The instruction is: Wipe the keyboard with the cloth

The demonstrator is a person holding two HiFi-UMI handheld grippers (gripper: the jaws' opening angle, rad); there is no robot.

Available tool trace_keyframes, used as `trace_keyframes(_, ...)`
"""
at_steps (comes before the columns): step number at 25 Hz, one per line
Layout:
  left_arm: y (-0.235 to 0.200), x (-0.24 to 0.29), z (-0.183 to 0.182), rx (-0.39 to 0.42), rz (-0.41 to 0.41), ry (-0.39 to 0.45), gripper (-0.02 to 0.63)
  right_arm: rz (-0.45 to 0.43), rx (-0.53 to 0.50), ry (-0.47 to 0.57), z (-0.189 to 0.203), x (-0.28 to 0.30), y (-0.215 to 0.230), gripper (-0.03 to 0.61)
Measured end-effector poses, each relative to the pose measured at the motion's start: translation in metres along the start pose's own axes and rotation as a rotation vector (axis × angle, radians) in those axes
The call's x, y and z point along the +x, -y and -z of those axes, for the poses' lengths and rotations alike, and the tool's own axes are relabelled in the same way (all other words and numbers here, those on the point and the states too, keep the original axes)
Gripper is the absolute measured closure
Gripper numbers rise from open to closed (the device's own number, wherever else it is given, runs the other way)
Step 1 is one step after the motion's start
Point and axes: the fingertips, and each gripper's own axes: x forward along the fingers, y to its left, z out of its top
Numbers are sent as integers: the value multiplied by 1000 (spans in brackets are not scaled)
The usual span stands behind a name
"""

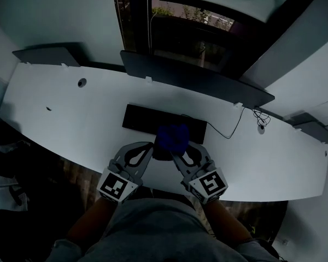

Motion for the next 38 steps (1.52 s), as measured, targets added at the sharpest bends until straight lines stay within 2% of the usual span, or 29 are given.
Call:
trace_keyframes(2, -5, 7, 4, 27, -10, 10, 606, -11, 1, -7, 5, 5, 7, 456)
trace_keyframes(6, -22, 19, 9, -13, -31, -11, 606, -15, -26, -39, 11, 25, 21, 456)
trace_keyframes(9, -39, 24, 20, 13, -23, -14, 606, 0, -32, -82, 20, 45, 29, 456)
trace_keyframes(13, -63, 31, 33, -19, -19, -53, 606, -4, -81, -140, 34, 76, 38, 456)
trace_keyframes(16, -82, 36, 46, 16, 2, -52, 606, 3, -139, -202, 45, 102, 48, 456)
trace_keyframes(20, -105, 40, 53, -9, -3, -73, 606, 0, -205, -248, 53, 137, 60, 457)
trace_keyframes(23, -124, 41, 60, 12, -12, -69, 606, -46, -261, -307, 59, 162, 60, 457)
trace_keyframes(31, -173, 30, 80, -27, -81, -87, 606, -174, -412, -410, 68, 234, 42, 456)
trace_keyframes(38, -209, 20, 116, -76, -150, -130, 606, -264, -521, -546, 100, 291, 31, 456)
